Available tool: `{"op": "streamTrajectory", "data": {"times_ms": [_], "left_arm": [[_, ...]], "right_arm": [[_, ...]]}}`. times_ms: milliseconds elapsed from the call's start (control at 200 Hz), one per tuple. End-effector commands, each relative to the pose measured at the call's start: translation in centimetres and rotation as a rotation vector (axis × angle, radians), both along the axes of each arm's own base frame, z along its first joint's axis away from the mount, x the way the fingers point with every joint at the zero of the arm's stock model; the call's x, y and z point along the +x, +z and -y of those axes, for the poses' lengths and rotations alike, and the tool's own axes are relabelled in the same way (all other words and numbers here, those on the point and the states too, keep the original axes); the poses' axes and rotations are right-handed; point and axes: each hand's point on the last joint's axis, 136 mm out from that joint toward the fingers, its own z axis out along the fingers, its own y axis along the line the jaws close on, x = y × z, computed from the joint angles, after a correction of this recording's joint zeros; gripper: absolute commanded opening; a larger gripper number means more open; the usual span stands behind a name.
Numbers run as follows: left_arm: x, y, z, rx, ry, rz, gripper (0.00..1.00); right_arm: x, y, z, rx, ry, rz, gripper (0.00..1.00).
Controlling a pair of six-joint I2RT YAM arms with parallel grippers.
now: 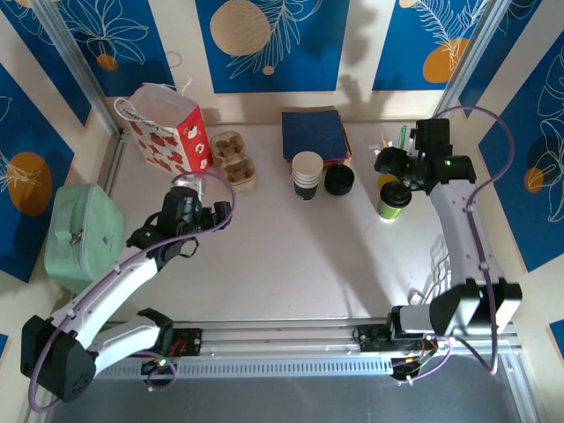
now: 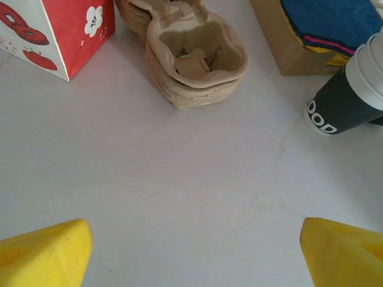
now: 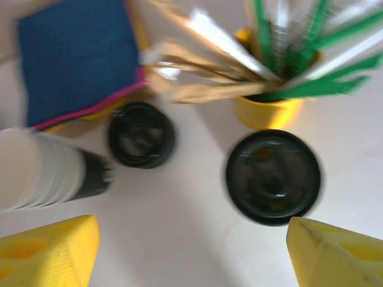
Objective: Pack the takeout coffee
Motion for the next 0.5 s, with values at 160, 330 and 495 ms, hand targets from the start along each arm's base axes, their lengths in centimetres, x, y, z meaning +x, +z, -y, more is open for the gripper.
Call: {"op": "streamTrajectory", "data": {"times_ms": [160, 330, 495], "left_arm": [[1.5, 1.0, 0.2, -0.021, 0.062, -0.076, 0.89], [2.9, 0.8, 0.6, -0.027, 0.110, -0.142, 0.86], [4.4, 0.4, 0.8, -0.008, 0.167, -0.208, 0.84]], "right_arm": [[-1.9, 1.6, -10.0, 0.166, 0.302, 0.230, 0.81], [-2.5, -1.7, -14.7, 0.159, 0.385, 0.263, 0.81], [-3.2, -3.3, -17.9, 0.212, 0.452, 0.302, 0.81]]}}
